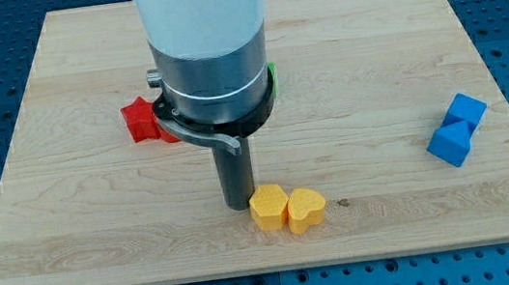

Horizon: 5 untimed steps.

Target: Separate the blue triangle from the blue cube

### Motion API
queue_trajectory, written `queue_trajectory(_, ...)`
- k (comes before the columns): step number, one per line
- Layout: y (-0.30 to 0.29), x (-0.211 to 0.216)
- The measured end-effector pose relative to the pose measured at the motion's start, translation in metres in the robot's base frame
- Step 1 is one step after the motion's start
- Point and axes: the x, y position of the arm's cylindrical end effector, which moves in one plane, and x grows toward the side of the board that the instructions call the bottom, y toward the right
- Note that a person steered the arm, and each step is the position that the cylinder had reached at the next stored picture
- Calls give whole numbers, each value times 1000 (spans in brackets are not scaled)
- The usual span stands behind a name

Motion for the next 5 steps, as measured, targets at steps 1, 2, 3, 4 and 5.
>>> queue_trajectory(1,4,-34)
queue_trajectory(2,29,-77)
queue_trajectory(3,71,-100)
queue_trajectory(4,123,-101)
queue_trajectory(5,170,-121)
